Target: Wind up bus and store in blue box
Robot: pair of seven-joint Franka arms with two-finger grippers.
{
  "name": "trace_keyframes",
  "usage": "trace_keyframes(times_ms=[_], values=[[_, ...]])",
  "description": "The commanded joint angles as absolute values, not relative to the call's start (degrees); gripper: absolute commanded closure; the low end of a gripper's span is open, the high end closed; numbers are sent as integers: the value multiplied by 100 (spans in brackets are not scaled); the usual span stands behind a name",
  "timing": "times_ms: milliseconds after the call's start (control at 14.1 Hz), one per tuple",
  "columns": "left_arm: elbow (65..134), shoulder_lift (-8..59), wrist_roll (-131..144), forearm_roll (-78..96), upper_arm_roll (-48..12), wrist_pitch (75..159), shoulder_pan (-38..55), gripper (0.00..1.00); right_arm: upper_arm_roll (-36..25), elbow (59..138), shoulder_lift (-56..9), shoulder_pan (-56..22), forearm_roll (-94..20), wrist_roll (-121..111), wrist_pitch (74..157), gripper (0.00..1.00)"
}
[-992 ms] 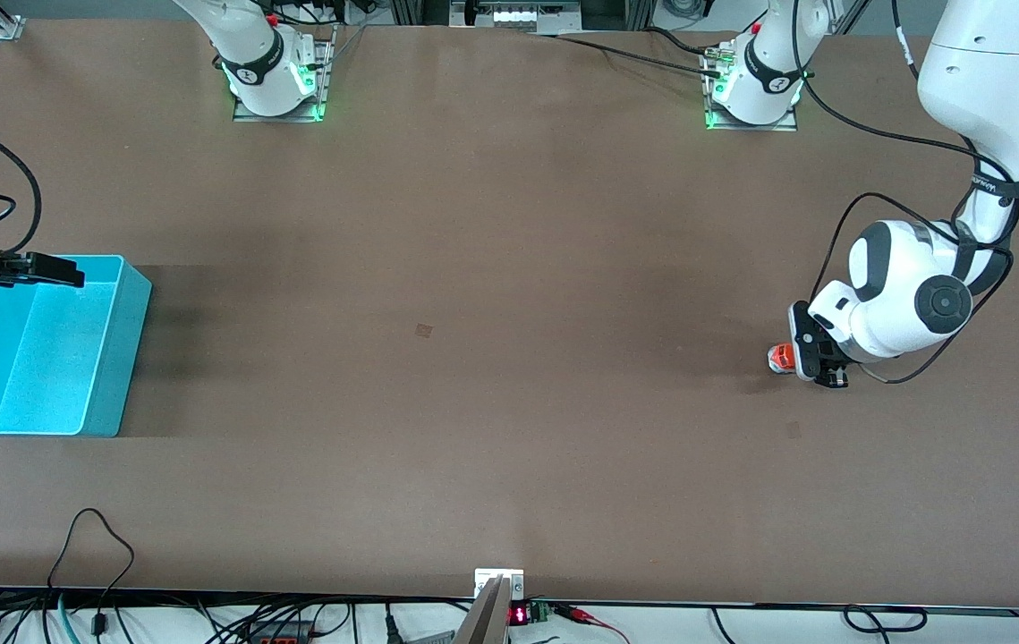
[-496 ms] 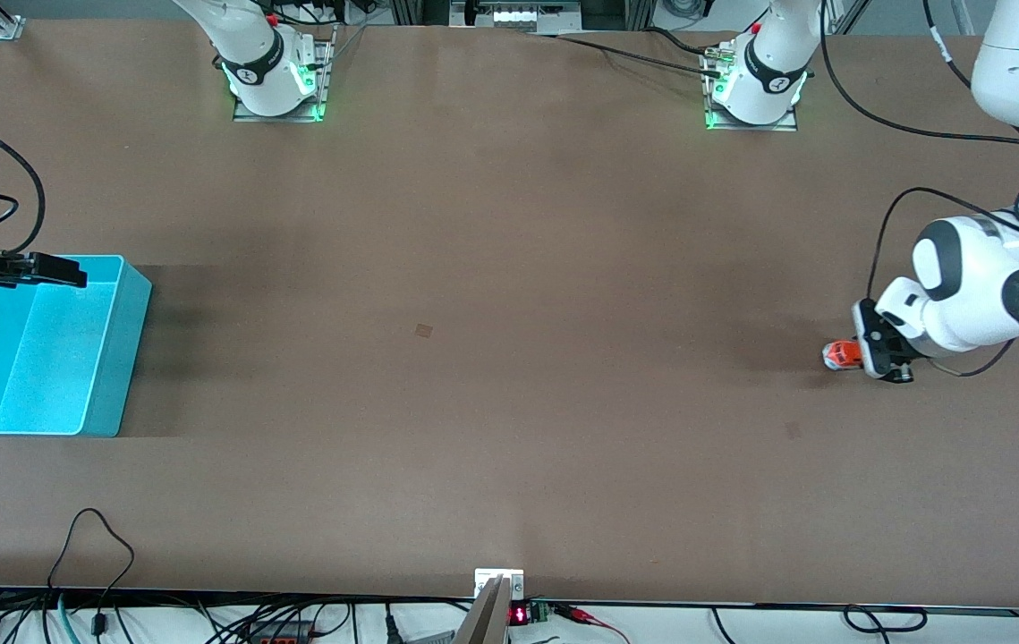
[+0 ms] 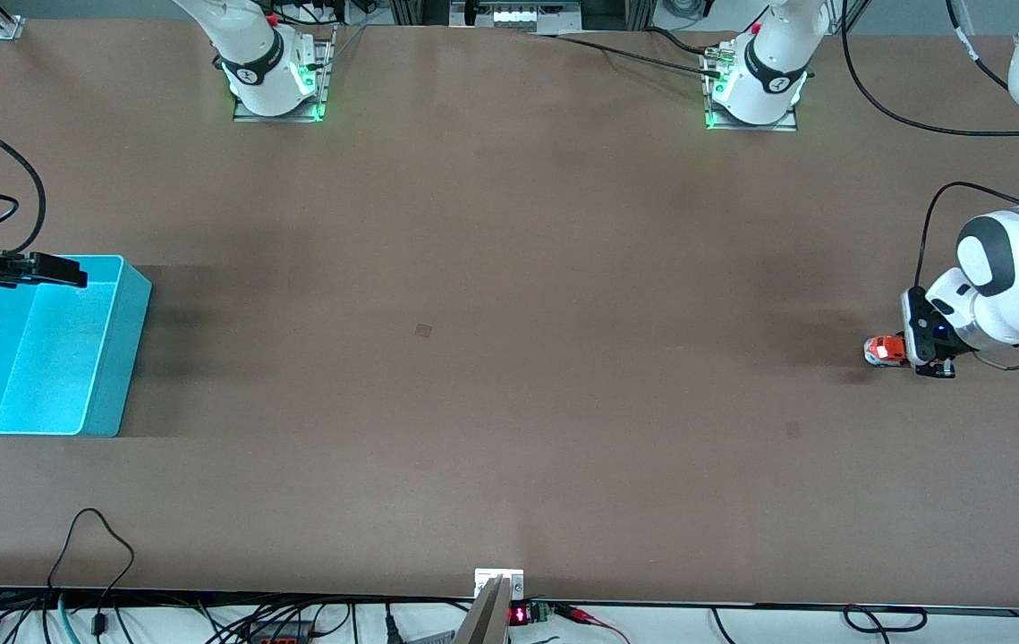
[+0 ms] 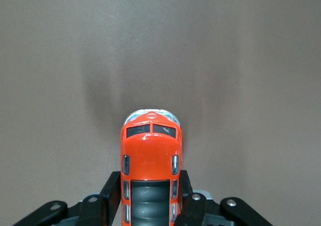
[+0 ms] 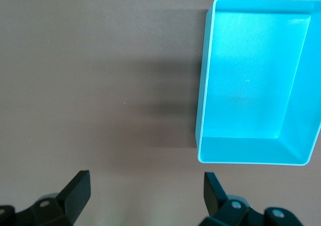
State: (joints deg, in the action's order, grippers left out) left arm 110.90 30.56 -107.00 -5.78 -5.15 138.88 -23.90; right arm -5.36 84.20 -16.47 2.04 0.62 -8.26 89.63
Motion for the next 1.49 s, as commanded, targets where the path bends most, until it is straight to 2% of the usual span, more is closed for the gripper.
trace_keyframes(times_ms=[0,708,779,850,921,1417], values=[[11013,3436,-11074,-747,-545,14019,-2593,64,-536,8411,-1626,185,114,-861,8965,0],[10925,3437,-10995,-677,-554,14019,-2672,61,-536,8411,-1626,185,88,-826,8939,0],[10925,3428,-10995,-668,-554,14019,-2672,46,-536,8411,-1626,185,88,-826,8938,0],[10925,3428,-11004,-651,-554,14010,-2672,9,-536,8411,-1626,176,88,-826,8938,0],[10916,3402,-11004,-650,-554,14001,-2681,0,-536,8411,-1626,176,88,-844,8938,0],[10854,3094,-10644,-650,-606,13545,-2646,0,-527,8411,-1626,176,88,-844,8939,0]])
